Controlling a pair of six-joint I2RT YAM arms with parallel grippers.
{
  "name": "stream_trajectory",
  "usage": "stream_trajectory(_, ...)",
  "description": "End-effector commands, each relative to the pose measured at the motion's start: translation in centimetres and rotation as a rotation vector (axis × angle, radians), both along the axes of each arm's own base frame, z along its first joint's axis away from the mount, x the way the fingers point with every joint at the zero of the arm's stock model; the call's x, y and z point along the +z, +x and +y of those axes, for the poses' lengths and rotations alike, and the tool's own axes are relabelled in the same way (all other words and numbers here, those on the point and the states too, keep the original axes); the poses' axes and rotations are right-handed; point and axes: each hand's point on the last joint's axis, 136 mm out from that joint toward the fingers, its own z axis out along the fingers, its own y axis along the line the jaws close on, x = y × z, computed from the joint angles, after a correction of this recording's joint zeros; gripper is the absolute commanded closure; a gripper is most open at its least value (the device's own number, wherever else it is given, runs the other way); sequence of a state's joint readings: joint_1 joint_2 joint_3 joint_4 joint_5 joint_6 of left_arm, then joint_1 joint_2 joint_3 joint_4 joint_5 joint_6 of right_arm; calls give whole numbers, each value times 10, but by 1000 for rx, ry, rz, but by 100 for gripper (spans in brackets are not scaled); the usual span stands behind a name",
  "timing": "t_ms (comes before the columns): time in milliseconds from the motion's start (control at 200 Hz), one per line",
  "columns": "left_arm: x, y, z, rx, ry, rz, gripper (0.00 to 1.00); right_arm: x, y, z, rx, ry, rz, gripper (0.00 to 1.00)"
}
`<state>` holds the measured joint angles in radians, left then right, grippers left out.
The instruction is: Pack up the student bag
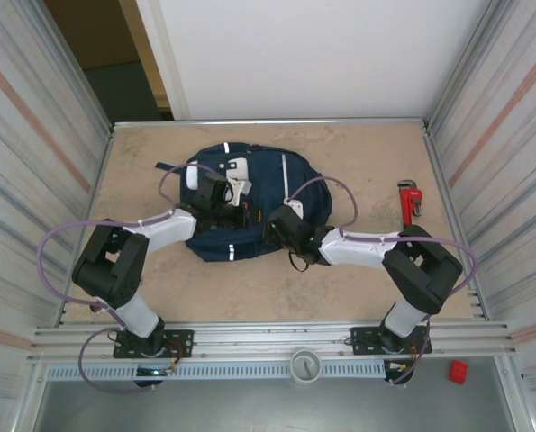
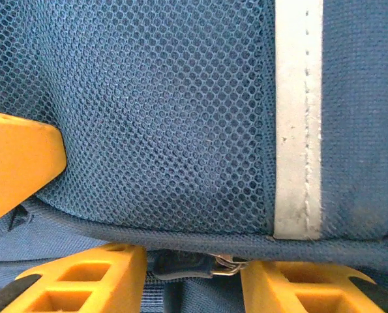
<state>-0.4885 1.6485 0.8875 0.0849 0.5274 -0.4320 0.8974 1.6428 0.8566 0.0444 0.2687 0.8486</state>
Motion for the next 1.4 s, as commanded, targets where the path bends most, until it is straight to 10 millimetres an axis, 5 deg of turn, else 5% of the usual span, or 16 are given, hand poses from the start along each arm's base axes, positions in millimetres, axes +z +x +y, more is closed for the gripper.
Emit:
stream_trajectory(0, 8, -11, -5, -55, -34, -6, 100, -7, 0, 4, -13, 6, -5, 69)
stream_trajectory(276, 8, -6, 3, -38, -34, -10, 100, 10, 2, -15, 10, -56, -111, 100)
stream_trajectory(546, -5, 4, 32, -9, 25, -3, 100, 29, 12, -86, 41, -136, -195, 100)
stream_trajectory(802, 2, 8, 29, -24, 19, -20, 100, 47, 15, -79, 172, -88, -227, 100)
stream_trajectory(937, 24, 6, 33, -22, 52, -109, 62, 55, 11, -76, 219, -29, -207, 100)
stream_trajectory(1022, 46, 0, 35, -41, 144, -269, 48, 63, 6, -71, 253, -3, -192, 100)
stream_trajectory(1212, 93, -26, 17, -214, 413, -814, 34, 91, -3, -59, 320, 68, -182, 100)
stream_trajectory(1393, 96, -46, -16, -457, 501, -1108, 26, 115, -10, -50, 352, 153, -181, 100)
